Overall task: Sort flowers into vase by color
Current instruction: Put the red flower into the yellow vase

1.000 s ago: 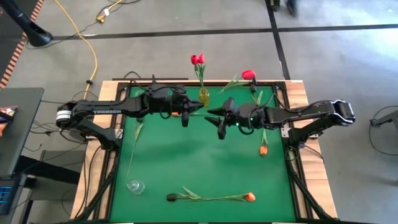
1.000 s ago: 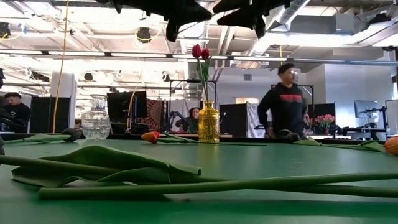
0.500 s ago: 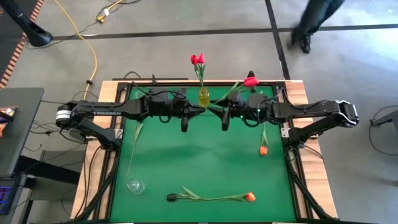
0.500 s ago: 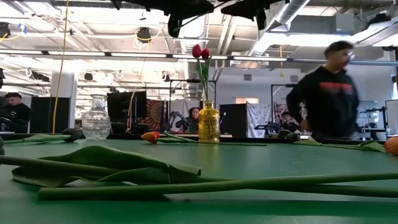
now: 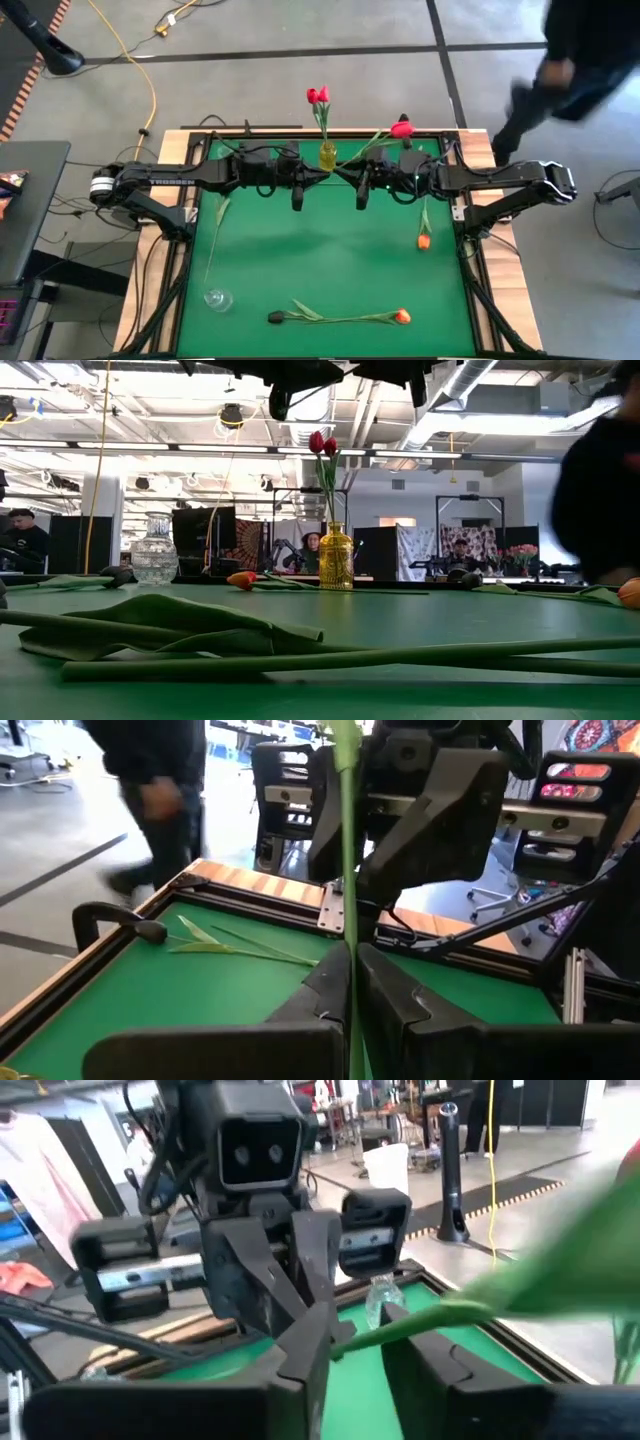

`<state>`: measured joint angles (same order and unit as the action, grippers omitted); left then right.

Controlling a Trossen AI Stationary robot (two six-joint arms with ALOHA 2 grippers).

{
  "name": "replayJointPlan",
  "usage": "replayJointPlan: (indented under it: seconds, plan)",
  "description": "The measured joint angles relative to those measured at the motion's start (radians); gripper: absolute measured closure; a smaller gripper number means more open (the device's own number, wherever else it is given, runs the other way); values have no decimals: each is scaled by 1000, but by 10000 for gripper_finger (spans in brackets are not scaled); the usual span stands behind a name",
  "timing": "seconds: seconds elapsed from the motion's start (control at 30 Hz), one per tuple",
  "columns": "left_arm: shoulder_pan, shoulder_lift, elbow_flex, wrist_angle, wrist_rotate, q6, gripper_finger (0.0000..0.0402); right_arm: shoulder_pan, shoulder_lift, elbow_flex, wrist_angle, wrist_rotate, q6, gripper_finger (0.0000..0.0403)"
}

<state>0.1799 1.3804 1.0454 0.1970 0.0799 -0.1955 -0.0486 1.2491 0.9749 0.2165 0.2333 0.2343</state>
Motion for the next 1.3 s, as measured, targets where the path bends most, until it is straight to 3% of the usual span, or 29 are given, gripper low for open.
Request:
replayJointPlan:
  seconds: [0.3, 0.47, 0.6, 0.8, 0.9, 1.03, 1.3]
  plan:
    - [0, 0, 0, -2, -35, -9, 397, 0, 0, 0, 32, 0, 0, 377]
    - [0, 0, 0, -17, -44, 18, 352, -8, -10, 0, 11, -26, -9, 377]
    - [6, 0, 0, -104, -131, 15, 301, -42, -58, 0, -94, -29, -44, 377]
    - [19, -6, 0, -206, -195, -48, 249, -176, -104, 0, -163, -27, -99, 377]
    - [19, -6, 0, -245, -201, -84, 241, -263, -89, 0, -156, -33, -112, 377]
    - [19, -6, 0, -308, -206, -138, 241, -370, -35, 0, -161, -129, -112, 377]
    - [19, -43, 0, -439, -248, -167, 240, -472, 13, 0, -102, -235, -113, 377]
